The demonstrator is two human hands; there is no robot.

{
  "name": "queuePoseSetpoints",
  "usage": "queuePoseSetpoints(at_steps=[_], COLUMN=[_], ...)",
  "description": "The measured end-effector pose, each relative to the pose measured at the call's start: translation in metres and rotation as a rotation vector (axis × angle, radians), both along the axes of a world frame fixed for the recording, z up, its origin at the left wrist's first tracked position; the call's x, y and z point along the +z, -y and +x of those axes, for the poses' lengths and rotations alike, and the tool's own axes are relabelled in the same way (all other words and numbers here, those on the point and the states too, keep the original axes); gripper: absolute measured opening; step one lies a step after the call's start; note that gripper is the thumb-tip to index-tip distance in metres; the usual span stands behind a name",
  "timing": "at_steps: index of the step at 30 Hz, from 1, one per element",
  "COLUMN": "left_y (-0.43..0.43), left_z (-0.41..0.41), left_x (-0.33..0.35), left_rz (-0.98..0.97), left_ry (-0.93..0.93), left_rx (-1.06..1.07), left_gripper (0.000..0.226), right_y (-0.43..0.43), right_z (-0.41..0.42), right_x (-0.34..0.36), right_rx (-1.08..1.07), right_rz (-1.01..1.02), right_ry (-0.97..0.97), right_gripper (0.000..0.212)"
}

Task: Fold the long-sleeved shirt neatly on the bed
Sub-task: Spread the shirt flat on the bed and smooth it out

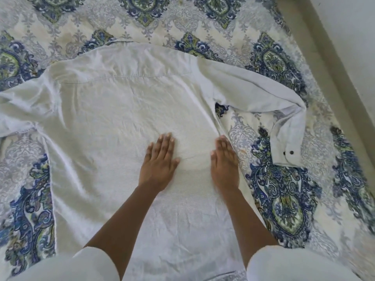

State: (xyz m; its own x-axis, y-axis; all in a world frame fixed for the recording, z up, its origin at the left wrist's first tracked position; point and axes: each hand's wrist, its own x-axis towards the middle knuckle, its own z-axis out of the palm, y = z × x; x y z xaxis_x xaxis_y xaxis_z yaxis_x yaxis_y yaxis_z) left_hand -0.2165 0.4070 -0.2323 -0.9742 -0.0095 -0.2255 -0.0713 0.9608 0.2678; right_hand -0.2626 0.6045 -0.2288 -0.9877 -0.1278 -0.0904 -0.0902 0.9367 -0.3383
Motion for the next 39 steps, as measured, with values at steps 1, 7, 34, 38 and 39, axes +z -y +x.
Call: queuePoseSetpoints(at_steps=[1,7,34,38,39], left_y=[-0.002,-0.001,0.017,0.006,0.001], left_z=[-0.004,-0.086,-0.159,-0.142,-0.127], left_x=[0.002,0.009,-0.006,-0.002,-0.002], left_rz=[-0.005,-0.010,-0.088,0.001,0.037], left_ry=[0.001,-0.015,-0.008,0.010,0.005], left_rx=[0.009,-0.077,0.003,0.063,0.068], left_gripper=[0.067,0.063,0.061,0.060,0.060], right_y=[0.009,0.053,0.105,0.082,0.069], right_z=[-0.005,-0.077,-0.184,-0.104,-0.088], right_x=[0.006,0.009,-0.001,-0.008,-0.011], right_rx=[-0.027,0.186,0.175,0.166,0.106], right_rz=[-0.052,-0.258,-0.063,-0.055,-0.024], right_ry=[-0.023,-0.036,-0.026,-0.023,-0.033], right_gripper=[0.061,0.048,0.050,0.056,0.058])
